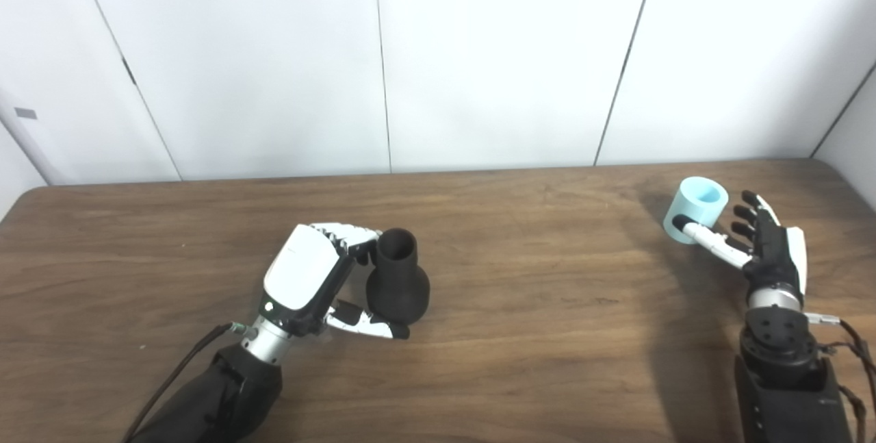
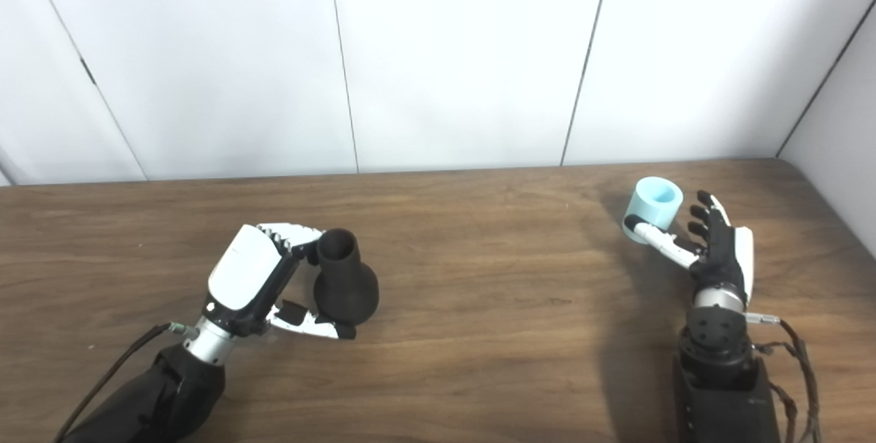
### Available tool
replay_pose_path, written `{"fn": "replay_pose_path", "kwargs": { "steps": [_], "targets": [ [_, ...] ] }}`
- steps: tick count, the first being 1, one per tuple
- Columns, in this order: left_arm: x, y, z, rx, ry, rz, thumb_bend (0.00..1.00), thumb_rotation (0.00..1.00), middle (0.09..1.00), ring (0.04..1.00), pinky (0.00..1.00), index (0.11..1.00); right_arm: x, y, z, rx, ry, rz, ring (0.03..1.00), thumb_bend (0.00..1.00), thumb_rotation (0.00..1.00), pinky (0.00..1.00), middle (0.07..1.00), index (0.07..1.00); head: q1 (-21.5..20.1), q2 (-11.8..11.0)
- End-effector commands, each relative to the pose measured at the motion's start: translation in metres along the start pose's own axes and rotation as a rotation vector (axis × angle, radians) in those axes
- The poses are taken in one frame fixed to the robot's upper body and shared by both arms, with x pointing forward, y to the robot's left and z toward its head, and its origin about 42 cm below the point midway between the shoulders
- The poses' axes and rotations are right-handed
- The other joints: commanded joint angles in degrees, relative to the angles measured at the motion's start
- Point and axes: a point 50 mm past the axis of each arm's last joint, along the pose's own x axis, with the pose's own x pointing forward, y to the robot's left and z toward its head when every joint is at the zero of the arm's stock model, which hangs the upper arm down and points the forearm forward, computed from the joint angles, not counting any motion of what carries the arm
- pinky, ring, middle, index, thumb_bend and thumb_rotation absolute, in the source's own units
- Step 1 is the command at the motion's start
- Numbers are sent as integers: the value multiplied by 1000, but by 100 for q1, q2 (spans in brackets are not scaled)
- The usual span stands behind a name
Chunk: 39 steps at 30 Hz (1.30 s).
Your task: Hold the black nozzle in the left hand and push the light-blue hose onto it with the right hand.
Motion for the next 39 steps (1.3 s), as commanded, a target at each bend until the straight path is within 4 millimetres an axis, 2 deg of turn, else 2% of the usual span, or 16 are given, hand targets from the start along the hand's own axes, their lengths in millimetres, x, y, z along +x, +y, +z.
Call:
{"fn": "replay_pose_path", "kwargs": {
  "steps": [1,3,6,12,15,20,22,26,29,35,36,39],
  "targets": [
    [-96,-103,72,-279,192,-166,520,0,453,411,367,514,19,-9,48,34,-123,-37,837,879,350,753,876,882,5,7],
    [-97,-103,72,-280,192,-169,520,0,452,413,372,514,19,-7,51,42,-123,-32,824,867,329,726,874,883,-4,16],
    [-98,-103,72,-282,195,-174,519,0,449,405,360,518,20,-4,52,38,-117,-32,840,865,310,766,885,897,-14,8],
    [-99,-102,71,-278,194,-172,520,0,451,405,364,516,29,0,47,49,-123,-25,835,872,289,766,867,883,-19,26],
    [-100,-102,71,-280,194,-174,520,0,452,401,357,515,34,1,44,45,-129,-25,810,905,295,727,855,875,-22,33],
    [-100,-102,71,-280,196,-174,520,0,449,391,348,517,38,3,43,43,-123,-26,804,900,268,721,840,863,-31,41],
    [-100,-102,72,-285,198,-174,519,0,448,389,344,517,39,4,43,47,-116,-26,777,907,253,680,822,861,-22,47],
    [-101,-101,72,-285,198,-175,520,0,449,395,352,517,40,6,43,47,-117,-18,807,903,204,733,834,861,-30,62],
    [-102,-101,72,-287,199,-177,520,0,450,398,354,516,40,7,42,60,-130,-30,807,884,162,730,826,827,-40,64],
    [-102,-101,71,-288,204,-185,520,0,450,395,354,517,40,10,40,61,-140,-63,802,858,53,722,782,692,-53,64],
    [-102,-102,70,-288,204,-187,520,0,450,396,355,517,40,11,40,59,-143,-62,741,860,36,636,736,673,-53,64],
    [-103,-102,70,-286,205,-188,520,0,451,407,373,517,40,12,39,50,-152,-59,666,857,6,562,666,632,-53,64]
  ]
}}
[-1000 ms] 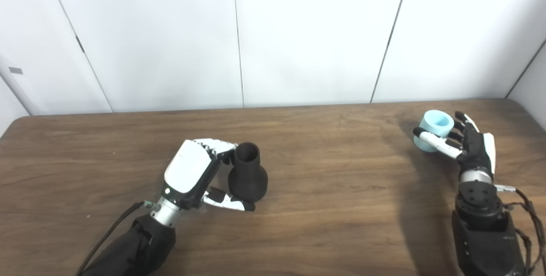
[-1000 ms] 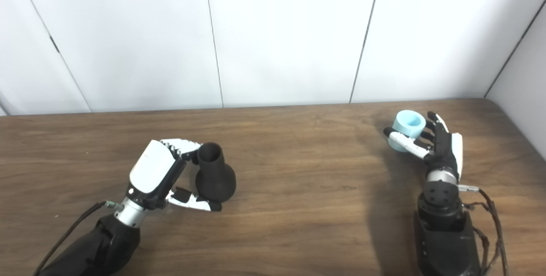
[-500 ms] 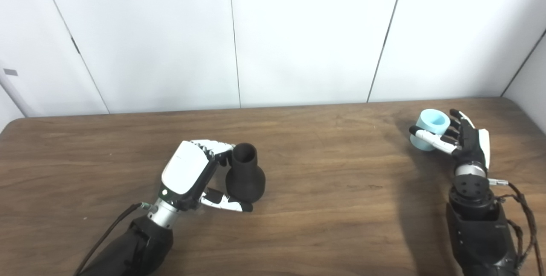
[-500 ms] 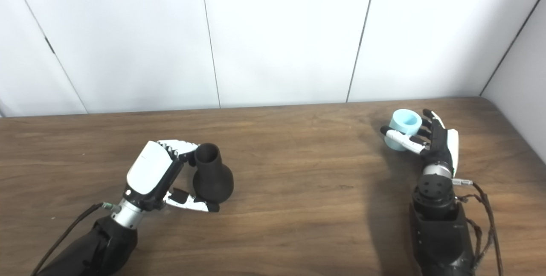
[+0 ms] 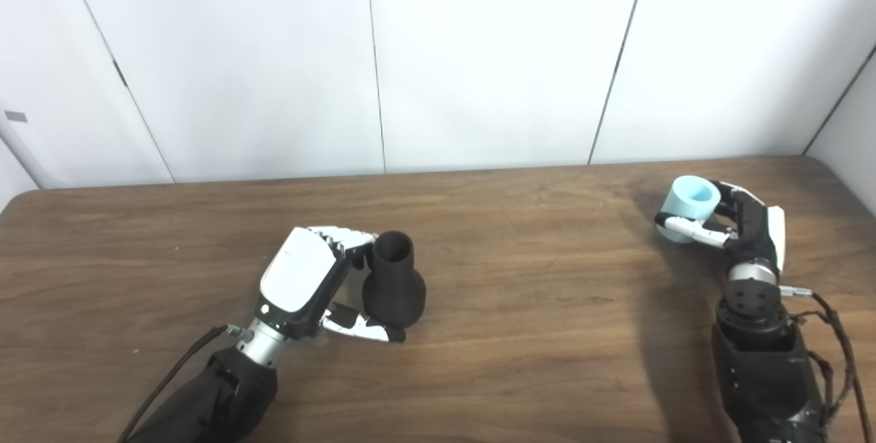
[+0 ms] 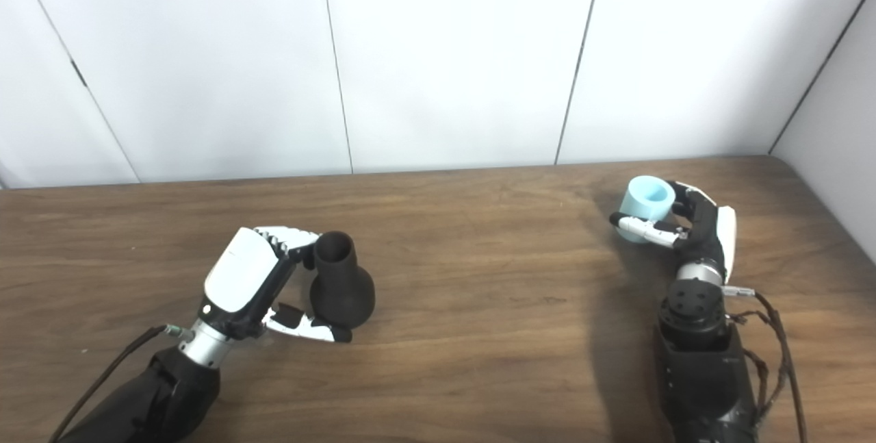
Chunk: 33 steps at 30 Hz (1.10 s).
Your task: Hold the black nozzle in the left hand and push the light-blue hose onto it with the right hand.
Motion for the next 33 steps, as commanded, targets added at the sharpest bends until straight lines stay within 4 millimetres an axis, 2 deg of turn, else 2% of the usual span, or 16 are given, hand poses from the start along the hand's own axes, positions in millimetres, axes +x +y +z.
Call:
{"fn": "replay_pose_path", "kwargs": {
  "steps": [1,3,4,6,7,10,14,21,28,33],
  "targets": [
    [-101,-104,69,-279,199,-168,520,0,450,406,373,517,14,-3,38,41,-136,-18,650,855,3,545,654,615,-4,5],
    [-101,-104,69,-281,201,-167,520,0,451,402,365,516,14,-2,38,51,-139,-11,597,848,0,495,616,594,-9,13],
    [-101,-104,69,-281,202,-167,520,0,449,394,355,517,14,-2,38,55,-140,-8,557,655,74,459,588,532,-9,13],
    [-102,-104,69,-281,203,-170,520,0,448,387,345,518,14,-2,37,66,-144,-4,518,556,111,430,557,500,-13,24],
    [-102,-104,69,-281,203,-170,520,0,448,388,346,518,14,-2,37,70,-146,-3,496,541,45,418,515,491,-13,24],
    [-102,-104,69,-281,201,-169,519,0,446,379,338,518,14,-2,37,76,-155,15,483,530,4,419,510,475,-20,26],
    [-101,-103,69,-277,196,-165,520,0,449,399,358,517,14,-3,34,70,-167,39,491,528,0,443,506,467,-33,31],
    [-101,-103,68,-282,201,-177,519,0,447,380,339,518,9,-3,32,61,-170,47,502,526,0,453,511,458,-32,37],
    [-100,-106,69,-281,201,-178,519,0,447,383,344,518,-6,-4,45,68,-228,82,467,527,0,405,497,471,27,47],
    [-99,-109,70,-283,203,-180,519,0,444,373,335,520,-20,-5,62,83,-306,120,431,518,0,371,491,496,125,51]
  ]
}}
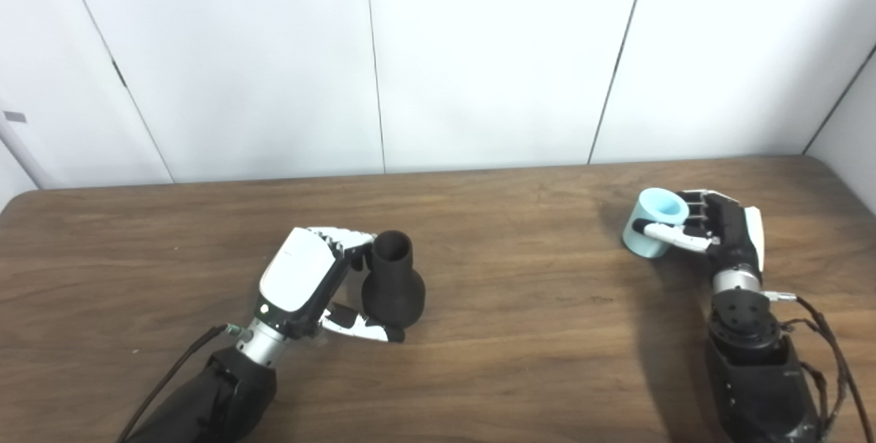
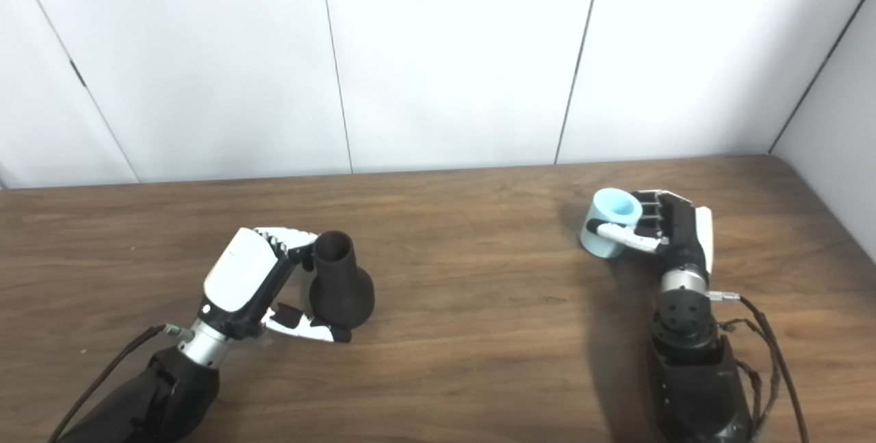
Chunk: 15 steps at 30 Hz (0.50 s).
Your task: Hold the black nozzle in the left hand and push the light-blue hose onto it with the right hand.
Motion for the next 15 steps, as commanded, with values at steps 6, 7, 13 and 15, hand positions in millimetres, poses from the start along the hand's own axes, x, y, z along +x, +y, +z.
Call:
{"fn": "replay_pose_path", "kwargs": {
  "steps": [6,7,13,15],
  "targets": [
    [-97,-112,71,-280,204,-179,519,0,441,364,322,520,-9,-6,89,46,-246,29,416,517,0,358,499,496,55,6],
    [-97,-112,71,-279,203,-182,519,0,440,366,322,520,-12,-4,95,58,-252,41,416,518,0,355,497,496,55,6],
    [-97,-114,72,-276,207,-169,517,0,419,325,281,519,-27,7,126,96,-307,111,435,519,0,375,493,489,75,10],
    [-96,-114,73,-278,205,-164,517,0,410,308,264,517,-31,13,136,105,-330,132,439,519,0,375,485,492,79,12]
  ]
}}
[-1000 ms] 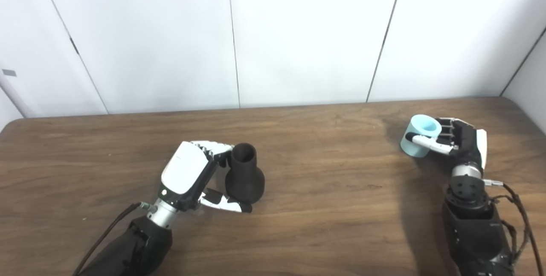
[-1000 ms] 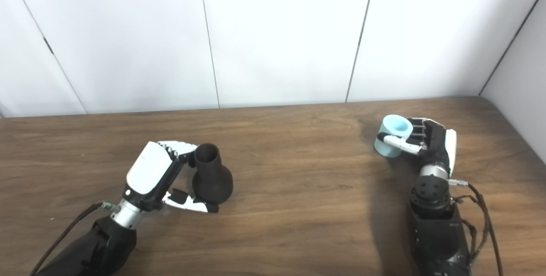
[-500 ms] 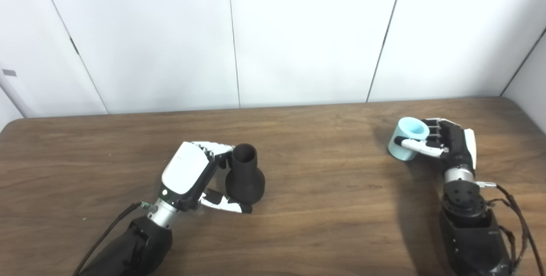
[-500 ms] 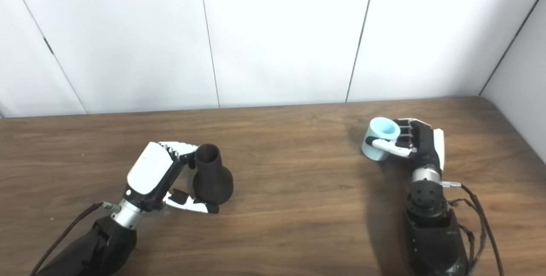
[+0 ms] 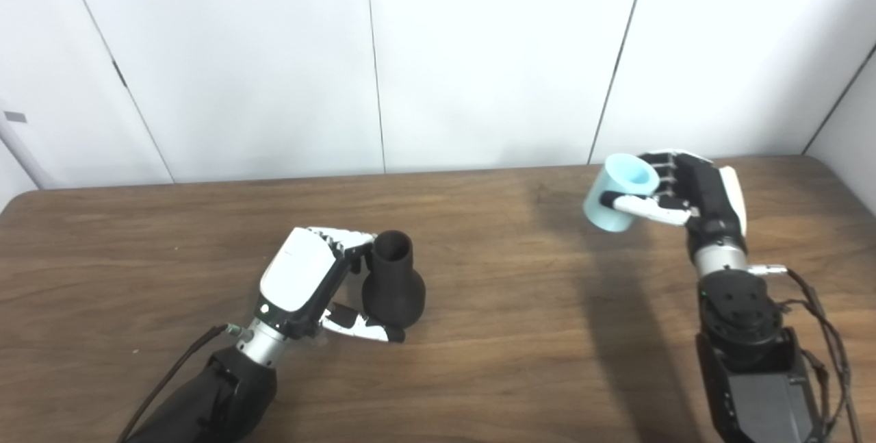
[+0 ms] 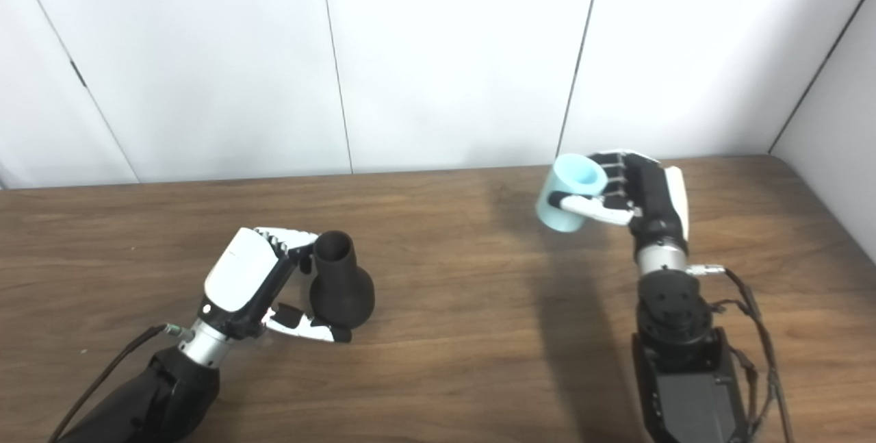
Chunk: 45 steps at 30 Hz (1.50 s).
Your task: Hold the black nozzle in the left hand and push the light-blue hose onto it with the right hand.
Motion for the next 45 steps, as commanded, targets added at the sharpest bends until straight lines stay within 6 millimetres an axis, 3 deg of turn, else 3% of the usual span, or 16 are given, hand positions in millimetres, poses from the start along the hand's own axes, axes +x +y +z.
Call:
{"fn": "replay_pose_path", "kwargs": {
  "steps": [1,11,22,28,32,38,42,45],
  "targets": [
    [-96,-114,74,-279,202,-162,516,0,408,304,260,517,11,0,64,33,-200,6,441,519,0,377,484,492,16,5],
    [-95,-117,76,-290,214,-162,516,0,404,291,238,516,-1,20,96,96,-304,89,427,518,0,353,488,497,120,26],
    [-92,-119,80,-290,203,-168,518,0,426,339,286,522,-16,43,120,127,-403,218,426,519,0,353,481,510,259,50],
    [-93,-120,81,-292,201,-175,517,0,424,330,277,523,-37,67,133,173,-438,283,432,520,0,343,479,500,282,62],
    [-92,-121,81,-297,204,-177,518,0,430,359,313,522,-48,80,138,165,-457,315,425,517,0,340,480,518,303,63],
    [-93,-123,81,-291,206,-176,517,0,419,324,277,520,-56,92,140,115,-464,333,420,518,0,322,464,515,343,78],
    [-93,-123,82,-297,206,-183,517,0,413,307,259,519,-59,98,142,131,-463,359,454,518,0,396,454,512,358,75],
    [-92,-123,83,-297,205,-184,518,0,426,339,293,520,-63,103,145,151,-459,368,449,518,0,372,459,512,382,90]
  ]
}}
